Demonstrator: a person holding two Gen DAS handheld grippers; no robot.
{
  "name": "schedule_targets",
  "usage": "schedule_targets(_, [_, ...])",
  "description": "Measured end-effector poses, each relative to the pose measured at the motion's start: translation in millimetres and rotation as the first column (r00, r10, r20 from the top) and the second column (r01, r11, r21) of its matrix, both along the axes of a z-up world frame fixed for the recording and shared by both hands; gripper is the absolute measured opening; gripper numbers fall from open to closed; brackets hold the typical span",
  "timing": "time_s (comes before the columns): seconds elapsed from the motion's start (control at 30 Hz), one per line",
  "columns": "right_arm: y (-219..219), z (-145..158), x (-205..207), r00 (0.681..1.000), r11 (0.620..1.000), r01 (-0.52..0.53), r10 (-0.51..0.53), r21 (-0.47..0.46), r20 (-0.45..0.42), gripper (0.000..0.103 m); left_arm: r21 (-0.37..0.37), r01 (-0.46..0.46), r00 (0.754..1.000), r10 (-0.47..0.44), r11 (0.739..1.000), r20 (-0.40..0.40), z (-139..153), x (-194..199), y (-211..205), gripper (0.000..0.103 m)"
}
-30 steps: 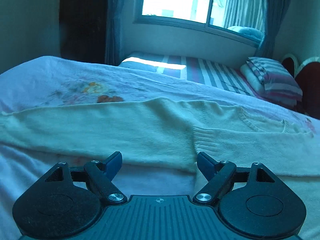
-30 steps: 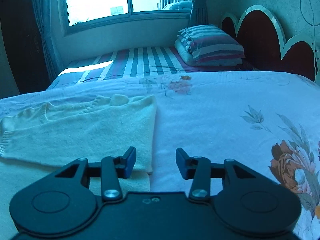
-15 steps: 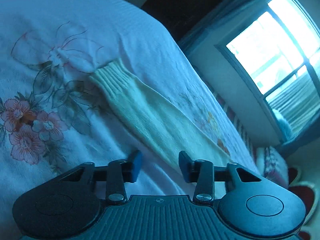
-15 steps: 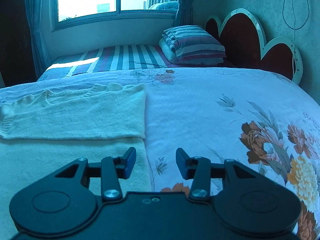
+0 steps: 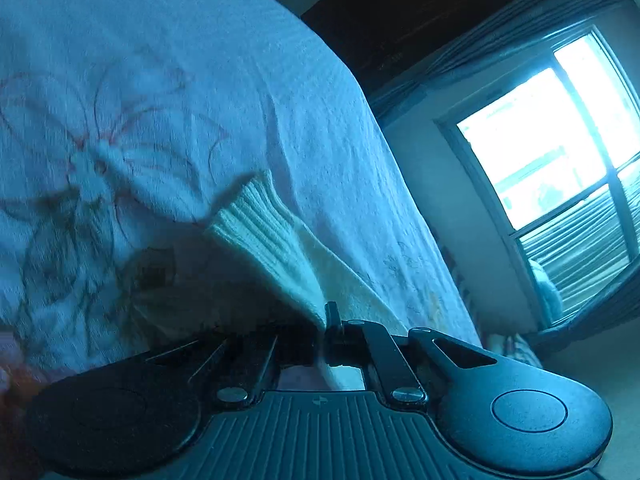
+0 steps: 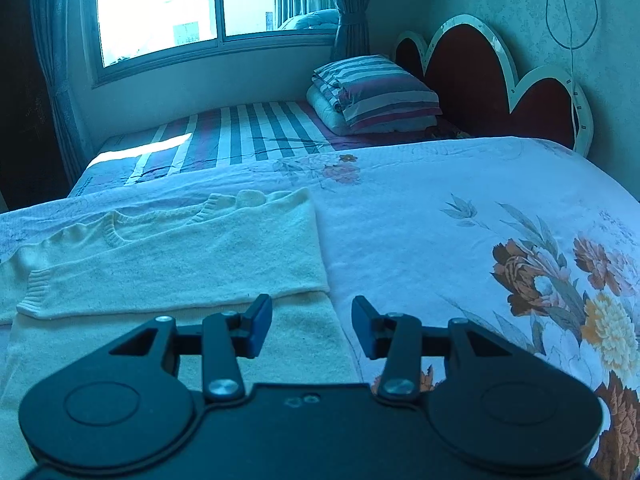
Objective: Fold small clothes
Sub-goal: 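Lay the sleeve along the folded side with the left gripper and release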
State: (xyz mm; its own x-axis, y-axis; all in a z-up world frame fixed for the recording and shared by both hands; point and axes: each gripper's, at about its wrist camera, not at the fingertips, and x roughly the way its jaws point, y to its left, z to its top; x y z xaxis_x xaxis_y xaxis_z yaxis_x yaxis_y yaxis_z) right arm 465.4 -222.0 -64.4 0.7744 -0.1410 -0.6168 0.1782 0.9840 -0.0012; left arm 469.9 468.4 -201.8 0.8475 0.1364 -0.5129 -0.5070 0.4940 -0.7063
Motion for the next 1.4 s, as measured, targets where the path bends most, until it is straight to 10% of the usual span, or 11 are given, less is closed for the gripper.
schedule_targets(0.33, [-55, -7, -10, 0.998, 0.998, 0.059, -0.059, 0.019, 0.016, 0.044, 0.319, 0.242, 0.948, -0.293, 0.916, 0.122, 113, 73, -121, 0.002])
schedule_targets(0.73, [-150, -22, 2, 0.997, 0.989, 0.071, -0.074, 0.130, 0.016, 0.044, 0.541, 0.565, 0.797, -0.582, 0.623, -0.163, 131, 152, -411, 0.002])
schedule_targets(0.93, [-192, -28, -4, 0.993, 0.982, 0.117, -0.118, 0.147, -0.004, 0.045, 0.578, 0.698, 0.678, -0.650, 0.423, -0.344, 107, 148, -527, 0.002])
schedule_targets(1.27, [-208, -41, -17, 0.987, 0.976, 0.161, -0.156, 0.147, -0.047, 0.048, 0.578, 0.777, 0.552, -0.710, 0.249, -0.437, 98, 147, -607, 0.003])
schedule_targets(1.4, [-194, -38, -13, 0.989, 0.976, 0.149, -0.145, 0.157, -0.036, 0.048, 0.587, 0.765, 0.531, -0.775, 0.265, -0.342, 106, 130, -600, 0.051])
